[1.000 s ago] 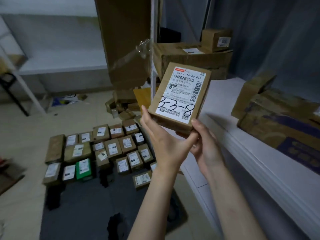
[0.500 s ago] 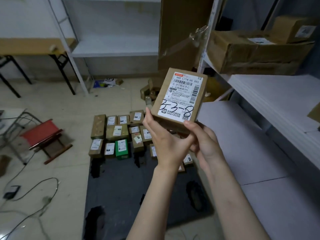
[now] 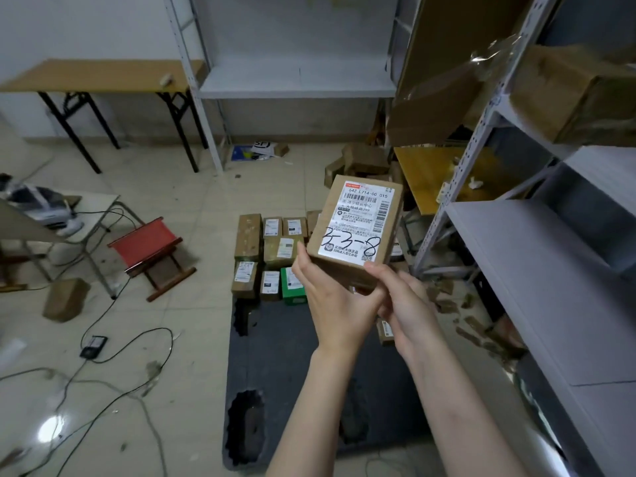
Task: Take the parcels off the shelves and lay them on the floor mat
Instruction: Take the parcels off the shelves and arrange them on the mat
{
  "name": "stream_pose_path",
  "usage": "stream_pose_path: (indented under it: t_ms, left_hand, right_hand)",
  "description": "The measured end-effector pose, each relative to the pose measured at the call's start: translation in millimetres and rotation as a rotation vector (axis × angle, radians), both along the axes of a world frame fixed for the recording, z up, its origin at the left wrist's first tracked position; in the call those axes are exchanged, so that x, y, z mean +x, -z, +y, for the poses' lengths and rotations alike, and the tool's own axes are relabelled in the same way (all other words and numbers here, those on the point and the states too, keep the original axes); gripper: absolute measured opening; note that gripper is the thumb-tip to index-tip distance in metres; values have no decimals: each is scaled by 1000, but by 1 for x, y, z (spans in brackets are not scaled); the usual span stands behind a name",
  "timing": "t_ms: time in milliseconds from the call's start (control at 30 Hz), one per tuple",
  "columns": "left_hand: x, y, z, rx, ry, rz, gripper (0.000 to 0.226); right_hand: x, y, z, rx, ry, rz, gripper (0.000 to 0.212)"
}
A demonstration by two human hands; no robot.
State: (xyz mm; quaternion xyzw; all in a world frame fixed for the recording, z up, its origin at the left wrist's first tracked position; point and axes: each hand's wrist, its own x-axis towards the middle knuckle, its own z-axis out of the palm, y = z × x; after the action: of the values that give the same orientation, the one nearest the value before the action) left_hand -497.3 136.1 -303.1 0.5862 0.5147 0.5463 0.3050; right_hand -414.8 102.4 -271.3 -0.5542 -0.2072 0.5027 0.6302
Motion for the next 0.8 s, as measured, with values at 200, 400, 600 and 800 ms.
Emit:
stream_pose_path:
  t_ms: [200,400,600,800]
  left_hand:
    - [-10,41,7,-190,-4,86,129]
    - [16,98,21,-435,-25,167,127]
    - [55,200,51,-583,-40,304,124]
    - [85,357,76,-639,59,409,112]
  right_hand:
    - [-3,44,14,-150,-57,-37,31]
    - [19,112,40,-345,-52,-17,29]
    - [60,217,78,-445,-105,-37,21]
    - [101,378,107,-517,-108,-47,10]
